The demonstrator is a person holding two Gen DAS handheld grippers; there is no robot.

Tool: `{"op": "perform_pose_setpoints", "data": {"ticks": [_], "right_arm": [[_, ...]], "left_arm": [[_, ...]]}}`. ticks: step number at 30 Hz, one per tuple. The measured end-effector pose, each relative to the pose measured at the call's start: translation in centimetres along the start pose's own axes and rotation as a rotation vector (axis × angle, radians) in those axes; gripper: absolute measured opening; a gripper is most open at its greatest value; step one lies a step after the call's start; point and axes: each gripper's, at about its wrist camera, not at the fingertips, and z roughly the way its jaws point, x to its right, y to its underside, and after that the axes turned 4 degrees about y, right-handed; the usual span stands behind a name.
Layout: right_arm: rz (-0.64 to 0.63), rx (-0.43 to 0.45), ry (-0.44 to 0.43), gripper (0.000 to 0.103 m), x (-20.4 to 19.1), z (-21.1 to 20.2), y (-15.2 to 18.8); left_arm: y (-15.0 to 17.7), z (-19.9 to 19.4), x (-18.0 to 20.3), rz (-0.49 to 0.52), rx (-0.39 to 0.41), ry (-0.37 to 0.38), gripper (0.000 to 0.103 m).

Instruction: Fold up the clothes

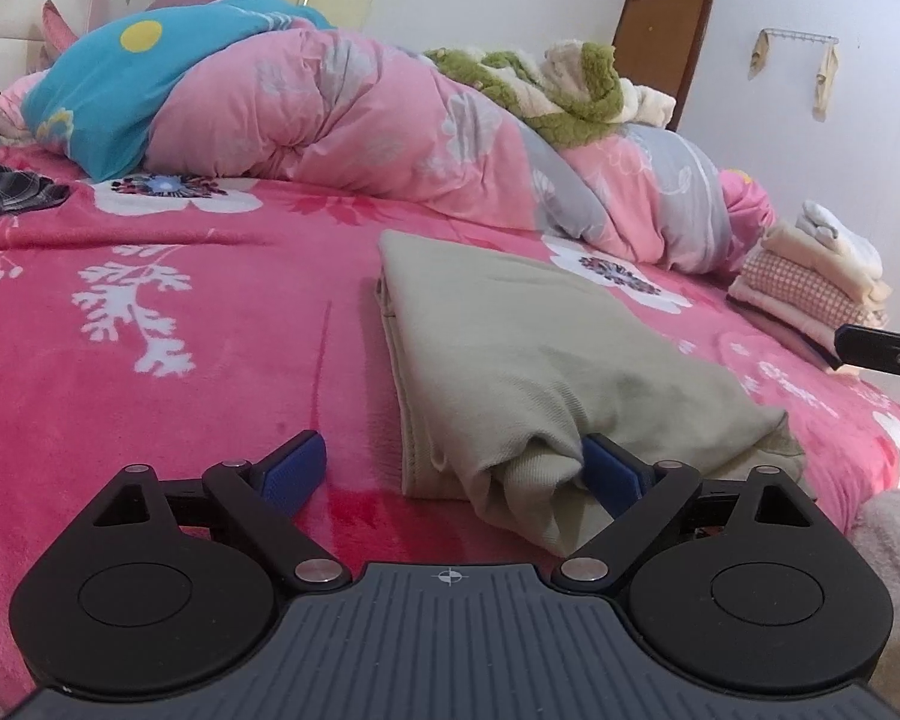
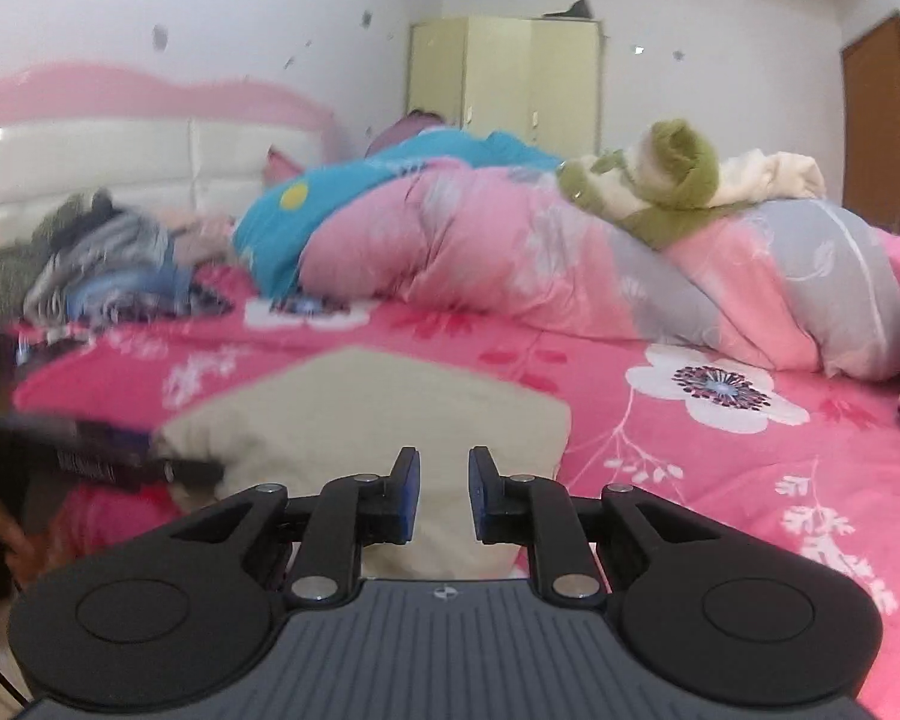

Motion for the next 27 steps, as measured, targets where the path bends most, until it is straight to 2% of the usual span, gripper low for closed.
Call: {"op": "perform_pose_setpoints", "data": {"ticks": [2, 7, 10, 12, 15, 22, 25, 27], "right_arm": [[0.067, -0.029, -0.037, 0.018, 0.3, 0.0, -0.2], [0.32, -0.202, -0.174, 0.018, 0.9, 0.8, 2.8], [0.359, -0.264, -0.186, 0.018, 0.5, 1.8, 4.5], [0.363, -0.264, -0.195, 0.018, 0.6, 2.2, 4.6], [0.384, -0.258, -0.209, 0.018, 1.2, 2.5, 4.7], [0.416, -0.197, -0.153, 0.018, 3.4, 1.2, 4.7], [0.437, -0.159, -0.123, 0.018, 4.5, 0.4, 4.6], [0.449, -0.142, -0.107, 0.018, 5.3, 0.2, 4.6]], "left_arm": [[0.0, 0.0, 0.0, 0.002, -0.001, -0.001, 0.092], [-0.4, -1.5, 0.3, 0.046, 0.006, 0.03, 0.092], [-1.0, -3.1, 0.9, 0.099, 0.028, 0.071, 0.093], [-1.5, -4.2, 1.8, 0.156, 0.053, 0.105, 0.099], [-2.2, -4.0, 4.3, 0.305, 0.05, 0.153, 0.099], [-0.3, 1.0, 10.1, 0.744, -0.063, 0.152, 0.098], [-0.1, 2.4, 10.5, 0.825, -0.102, 0.147, 0.093], [-0.4, 2.9, 10.4, 0.824, -0.111, 0.151, 0.089]]}}
